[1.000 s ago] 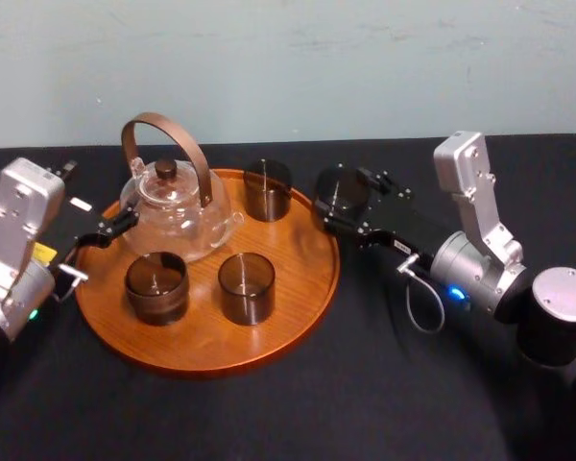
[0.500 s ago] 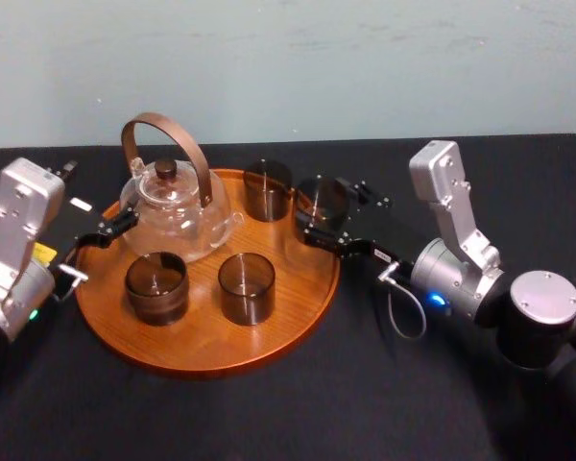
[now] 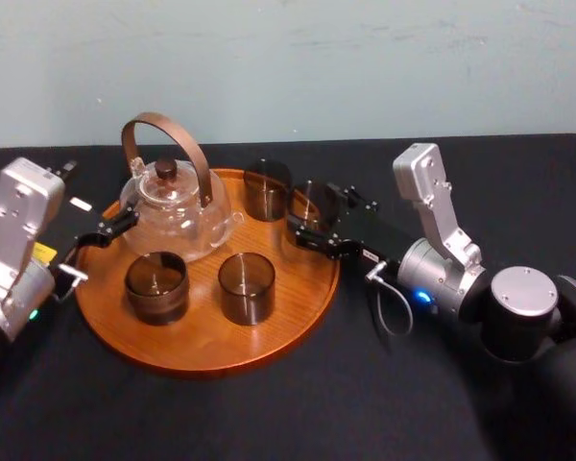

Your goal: Pick up the glass from the table and place it on the tray.

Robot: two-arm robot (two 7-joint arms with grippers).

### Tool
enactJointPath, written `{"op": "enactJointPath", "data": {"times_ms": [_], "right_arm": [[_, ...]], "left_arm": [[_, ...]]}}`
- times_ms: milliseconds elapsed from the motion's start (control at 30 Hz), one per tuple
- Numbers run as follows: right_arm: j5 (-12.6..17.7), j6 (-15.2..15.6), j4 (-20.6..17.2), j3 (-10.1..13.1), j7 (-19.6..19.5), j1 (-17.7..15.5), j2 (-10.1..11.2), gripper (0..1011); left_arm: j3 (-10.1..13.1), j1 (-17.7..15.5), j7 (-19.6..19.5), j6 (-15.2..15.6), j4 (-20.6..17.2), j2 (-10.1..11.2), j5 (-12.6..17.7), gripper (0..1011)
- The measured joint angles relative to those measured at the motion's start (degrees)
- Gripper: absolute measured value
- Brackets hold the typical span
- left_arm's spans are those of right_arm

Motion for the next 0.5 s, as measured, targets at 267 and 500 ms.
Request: {"op": "enactJointPath", "data": {"times_ms": [267, 500], "right_arm": [[-0.31, -0.98, 2.52, -0.31, 0.56, 1.36, -0.87, 900], [-0.44, -1.75, 4.07, -0.57, 1.17, 2.10, -1.56, 900]], "left_arm": [[0.00, 0.00, 0.00, 0.00, 0.00, 0.00, 0.00, 1001], [0.00, 0.00, 0.00, 0.00, 0.00, 0.00, 0.00, 1001]]}}
